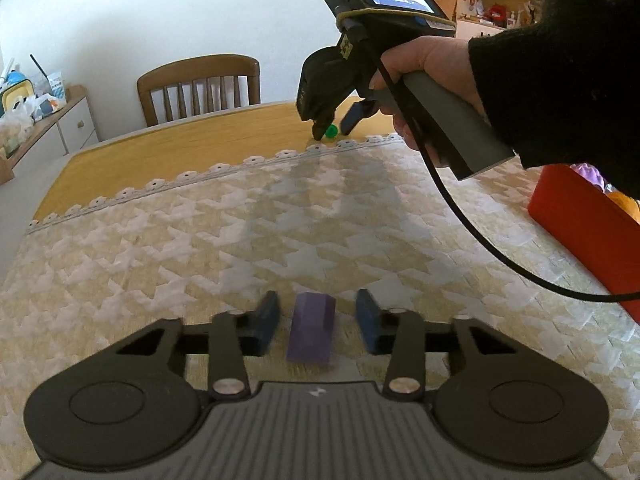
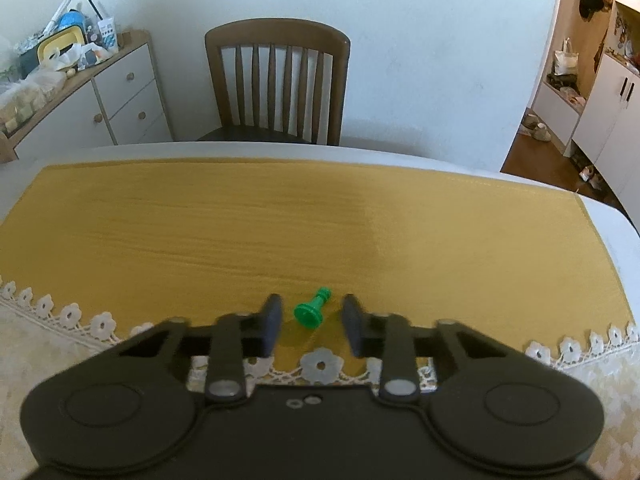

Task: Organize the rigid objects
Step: 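Close the left tool on the purple block while the right tool grasps the green pawn, then carry the purple block with the left tool while the right tool carries the green pawn to the tin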

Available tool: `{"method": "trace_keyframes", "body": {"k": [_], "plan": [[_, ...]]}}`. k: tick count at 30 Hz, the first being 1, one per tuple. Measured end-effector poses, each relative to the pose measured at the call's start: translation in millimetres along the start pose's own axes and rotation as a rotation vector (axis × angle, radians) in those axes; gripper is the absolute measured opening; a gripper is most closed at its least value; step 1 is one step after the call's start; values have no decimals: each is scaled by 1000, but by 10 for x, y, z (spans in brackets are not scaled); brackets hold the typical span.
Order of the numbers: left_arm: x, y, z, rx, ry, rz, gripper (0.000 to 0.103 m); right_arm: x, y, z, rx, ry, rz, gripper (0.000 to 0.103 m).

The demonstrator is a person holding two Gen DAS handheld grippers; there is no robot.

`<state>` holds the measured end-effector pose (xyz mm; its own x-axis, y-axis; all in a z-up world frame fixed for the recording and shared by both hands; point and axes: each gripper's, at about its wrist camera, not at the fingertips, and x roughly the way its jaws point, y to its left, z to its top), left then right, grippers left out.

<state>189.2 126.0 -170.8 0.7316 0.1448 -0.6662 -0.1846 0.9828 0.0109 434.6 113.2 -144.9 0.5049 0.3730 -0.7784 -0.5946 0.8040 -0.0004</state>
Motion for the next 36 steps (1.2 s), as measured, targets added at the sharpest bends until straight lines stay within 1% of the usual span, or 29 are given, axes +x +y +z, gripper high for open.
{"method": "trace_keyframes", "body": {"k": [1,2,3,4,7,13,18,25,29,36], "plan": [[-1,-2,3,2,1,0,32,-5,3,1,1,2,-1,15],[1,-3,4,3,1,-1,31,-13,7,-1,1,1,0,15],[-1,0,3,4,1,-2,29,-18,12,0,-1,2,1,14],[-4,4,2,2,1,-2,25,-20,20,2,-6,2,1,14],[-5,22,13,4,4,-9,20,-81,36,-12,-24,4,5,14],[-5,56,34,-9,15,-19,20,-361,-47,-88,-38,11,38,14],[-36,94,67,-28,39,-31,20,-706,-140,-268,-34,10,78,14],[-226,58,127,-30,43,-39,20,-1257,-172,-587,-16,22,125,14],[-374,6,192,-31,30,-49,20,-1591,-209,-735,-1,15,142,14],[-693,-147,413,-37,-1,-106,20,-2136,-349,-1001,47,-17,149,14]]}}
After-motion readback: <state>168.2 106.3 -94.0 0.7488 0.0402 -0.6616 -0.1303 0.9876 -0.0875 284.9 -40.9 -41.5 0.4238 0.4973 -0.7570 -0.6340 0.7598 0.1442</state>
